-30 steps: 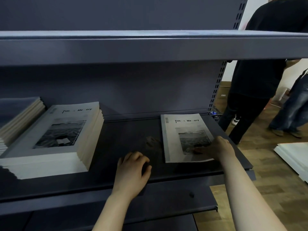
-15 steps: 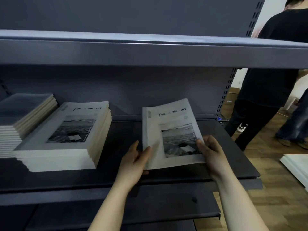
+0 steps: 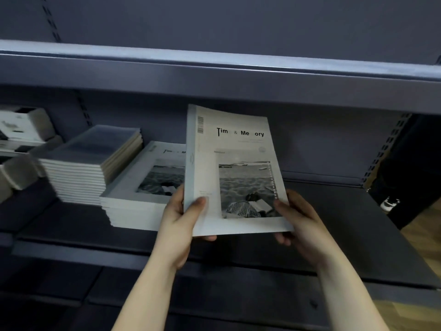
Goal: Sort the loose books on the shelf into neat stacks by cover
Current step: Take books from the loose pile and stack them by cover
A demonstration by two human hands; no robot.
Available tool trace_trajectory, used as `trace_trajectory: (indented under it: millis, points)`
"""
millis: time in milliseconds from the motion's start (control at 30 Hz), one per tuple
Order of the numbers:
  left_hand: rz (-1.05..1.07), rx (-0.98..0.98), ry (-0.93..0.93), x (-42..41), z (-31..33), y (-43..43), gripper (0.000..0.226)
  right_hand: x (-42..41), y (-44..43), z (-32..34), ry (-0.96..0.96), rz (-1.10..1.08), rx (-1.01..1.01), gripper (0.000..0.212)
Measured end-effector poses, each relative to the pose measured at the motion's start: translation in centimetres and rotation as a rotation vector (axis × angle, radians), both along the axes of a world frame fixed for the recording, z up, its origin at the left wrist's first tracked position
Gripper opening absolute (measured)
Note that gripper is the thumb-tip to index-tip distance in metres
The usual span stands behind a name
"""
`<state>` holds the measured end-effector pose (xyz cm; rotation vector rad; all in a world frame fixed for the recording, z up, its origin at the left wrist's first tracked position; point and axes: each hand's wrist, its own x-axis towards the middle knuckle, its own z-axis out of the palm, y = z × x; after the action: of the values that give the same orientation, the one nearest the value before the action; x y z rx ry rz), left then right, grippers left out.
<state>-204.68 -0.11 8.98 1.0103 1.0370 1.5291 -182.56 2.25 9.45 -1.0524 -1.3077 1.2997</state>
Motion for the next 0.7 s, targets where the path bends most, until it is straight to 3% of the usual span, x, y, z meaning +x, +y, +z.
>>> trace_trajectory:
  millis: [167, 233, 333, 433, 567, 700]
  points:
    - [0.082, -0.026, 0.16, -4.4, 0.7, -0.1, 0.02, -5.1, 0.8, 0.4, 0.06, -0.031, 0.095, 0.016]
    - [0.212, -0.027, 0.427, -6.8, 0.6, -0.3, 0.015, -7.1, 1.2, 0.5, 0.095, -0.054, 0.081, 0.017]
    - [0.452, 0.107, 0.9, -10.9, -0.2, -0.9, 0.032, -10.0, 1.7, 0.7, 0.127, -0.092, 0.057, 0.02]
    - [0.616, 0.129, 1.132, -14.6, -1.4, -1.4, 0.035, -13.2, 2.1, 1.4, 0.098, -0.156, -0.012, 0.018]
    - [0.681, 0.029, 1.245, -19.2, -3.6, -1.5, 0.021, -16.9, 3.2, 1.8, 0.054, -0.233, -0.091, 0.014]
    - [0.516, -0.025, 1.239, -21.9, -5.7, -0.8, 0.019, -19.1, 3.9, 1.1, -0.024, -0.259, -0.088, 0.015]
